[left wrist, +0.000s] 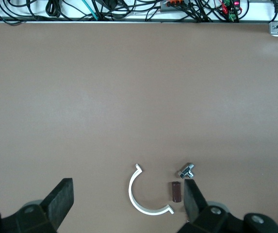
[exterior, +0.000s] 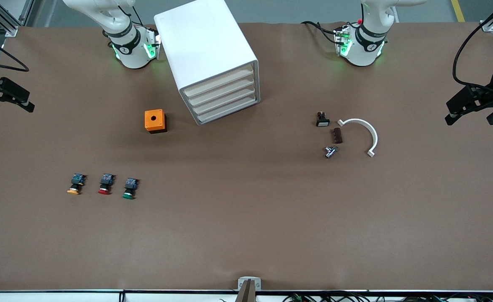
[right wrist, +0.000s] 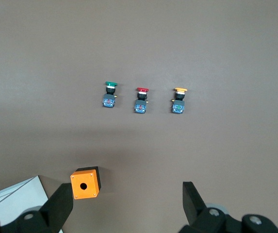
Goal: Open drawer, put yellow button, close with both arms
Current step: 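Reach the left gripper toward the white cabinet's top drawer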
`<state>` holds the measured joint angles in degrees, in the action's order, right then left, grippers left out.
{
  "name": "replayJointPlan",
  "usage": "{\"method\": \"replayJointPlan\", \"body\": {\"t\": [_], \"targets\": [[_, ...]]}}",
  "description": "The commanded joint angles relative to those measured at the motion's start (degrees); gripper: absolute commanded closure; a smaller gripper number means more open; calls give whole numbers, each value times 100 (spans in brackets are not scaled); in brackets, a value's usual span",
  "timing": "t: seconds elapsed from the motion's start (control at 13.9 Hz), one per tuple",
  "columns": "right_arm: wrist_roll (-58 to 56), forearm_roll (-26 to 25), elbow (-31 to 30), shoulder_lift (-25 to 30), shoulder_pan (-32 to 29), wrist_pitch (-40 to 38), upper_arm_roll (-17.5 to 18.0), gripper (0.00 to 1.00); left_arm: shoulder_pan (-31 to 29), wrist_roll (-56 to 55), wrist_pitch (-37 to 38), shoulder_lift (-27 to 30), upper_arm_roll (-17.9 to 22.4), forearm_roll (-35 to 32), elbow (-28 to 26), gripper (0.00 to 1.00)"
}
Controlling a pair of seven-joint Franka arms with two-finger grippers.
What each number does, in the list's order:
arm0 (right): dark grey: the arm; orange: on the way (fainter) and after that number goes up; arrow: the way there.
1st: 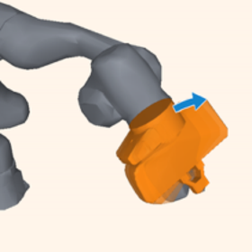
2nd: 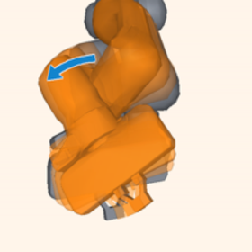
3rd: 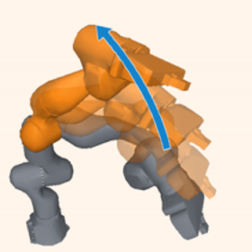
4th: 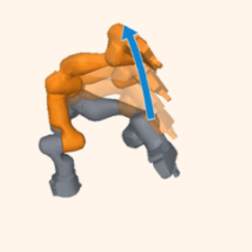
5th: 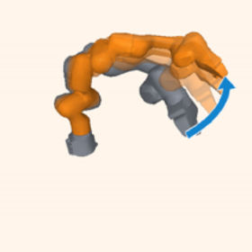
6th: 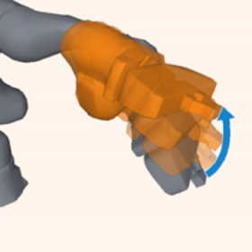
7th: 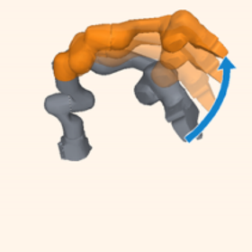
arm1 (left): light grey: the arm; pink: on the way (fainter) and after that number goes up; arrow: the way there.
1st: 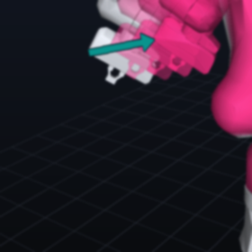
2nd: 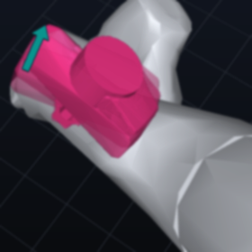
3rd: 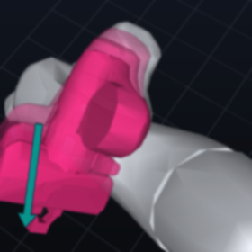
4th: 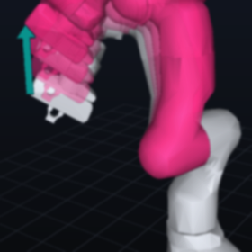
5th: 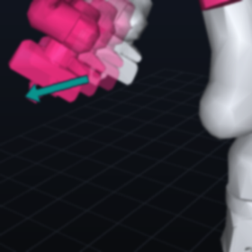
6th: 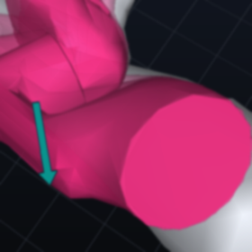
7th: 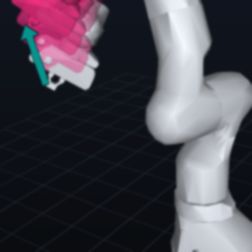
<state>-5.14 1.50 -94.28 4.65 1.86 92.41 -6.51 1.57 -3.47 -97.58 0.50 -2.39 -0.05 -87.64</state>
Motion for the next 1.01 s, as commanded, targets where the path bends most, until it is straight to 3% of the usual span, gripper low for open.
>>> {"method": "replayJointPlan", "body": {"t": [0.0, 0.36, 0.72, 0.94], "targets": [[-58, 114, -64, 45, -115, -64, 45, 0, 1, -58, 151, -33, -34, 31, 142, 0], [198, 35, 6, 27, -107, -435, 44, 0, -34, -84, 151, -76, 1, 136, 116, 0], [198, 35, 59, 10, -107, -426, 36, 0, 54, -207, 151, -629, -25, 137, 151, 0], [198, 35, 59, 10, -115, -417, 36, 0, 298, -915, 151, -1147, -78, 145, 151, 0]]}}
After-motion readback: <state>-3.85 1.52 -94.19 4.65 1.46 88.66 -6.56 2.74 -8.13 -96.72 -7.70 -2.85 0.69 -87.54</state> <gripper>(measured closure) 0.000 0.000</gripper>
